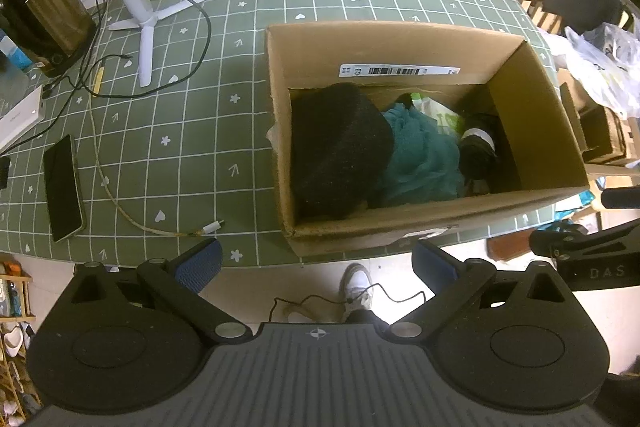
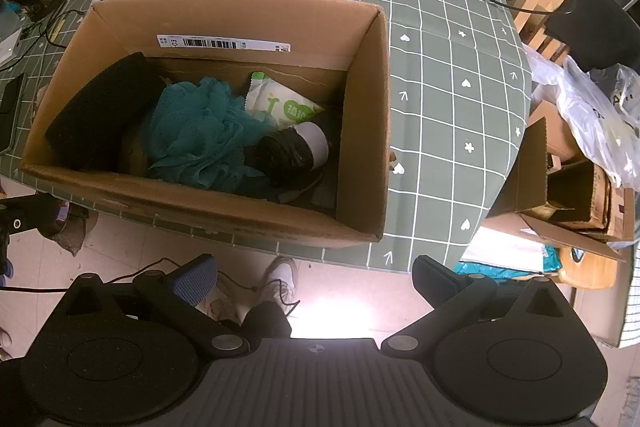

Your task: Organize soft objects

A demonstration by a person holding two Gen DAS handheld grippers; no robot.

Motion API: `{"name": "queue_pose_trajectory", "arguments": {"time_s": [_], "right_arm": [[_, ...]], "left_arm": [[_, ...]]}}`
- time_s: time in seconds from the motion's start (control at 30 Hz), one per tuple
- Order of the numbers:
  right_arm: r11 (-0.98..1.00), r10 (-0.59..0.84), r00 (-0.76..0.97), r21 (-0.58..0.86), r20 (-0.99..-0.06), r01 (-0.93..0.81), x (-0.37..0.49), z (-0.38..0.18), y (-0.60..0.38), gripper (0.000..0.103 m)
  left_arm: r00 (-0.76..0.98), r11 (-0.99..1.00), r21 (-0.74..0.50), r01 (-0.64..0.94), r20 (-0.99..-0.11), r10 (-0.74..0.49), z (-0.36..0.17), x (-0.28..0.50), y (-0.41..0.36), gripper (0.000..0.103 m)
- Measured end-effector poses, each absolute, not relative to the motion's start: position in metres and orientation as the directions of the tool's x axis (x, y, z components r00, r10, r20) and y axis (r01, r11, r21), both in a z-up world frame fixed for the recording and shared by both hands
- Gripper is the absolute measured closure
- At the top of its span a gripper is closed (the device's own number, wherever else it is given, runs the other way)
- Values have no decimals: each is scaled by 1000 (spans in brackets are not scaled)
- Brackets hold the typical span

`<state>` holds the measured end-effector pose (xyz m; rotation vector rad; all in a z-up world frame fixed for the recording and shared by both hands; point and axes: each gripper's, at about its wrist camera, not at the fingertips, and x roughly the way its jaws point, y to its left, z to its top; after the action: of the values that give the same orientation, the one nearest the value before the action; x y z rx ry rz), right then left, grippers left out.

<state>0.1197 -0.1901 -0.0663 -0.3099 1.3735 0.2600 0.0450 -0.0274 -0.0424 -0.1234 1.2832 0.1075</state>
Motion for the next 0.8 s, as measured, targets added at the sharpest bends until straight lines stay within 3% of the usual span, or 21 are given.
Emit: {"name": "queue_pose_trajectory", "arguments": {"time_s": [0.8], "right_arm": [[928,15,178,-53,-984,-370,120,-66,-192,0]], "left_arm": [[283,989,-30,-145,-959,12,-42,45,-29,0]]}}
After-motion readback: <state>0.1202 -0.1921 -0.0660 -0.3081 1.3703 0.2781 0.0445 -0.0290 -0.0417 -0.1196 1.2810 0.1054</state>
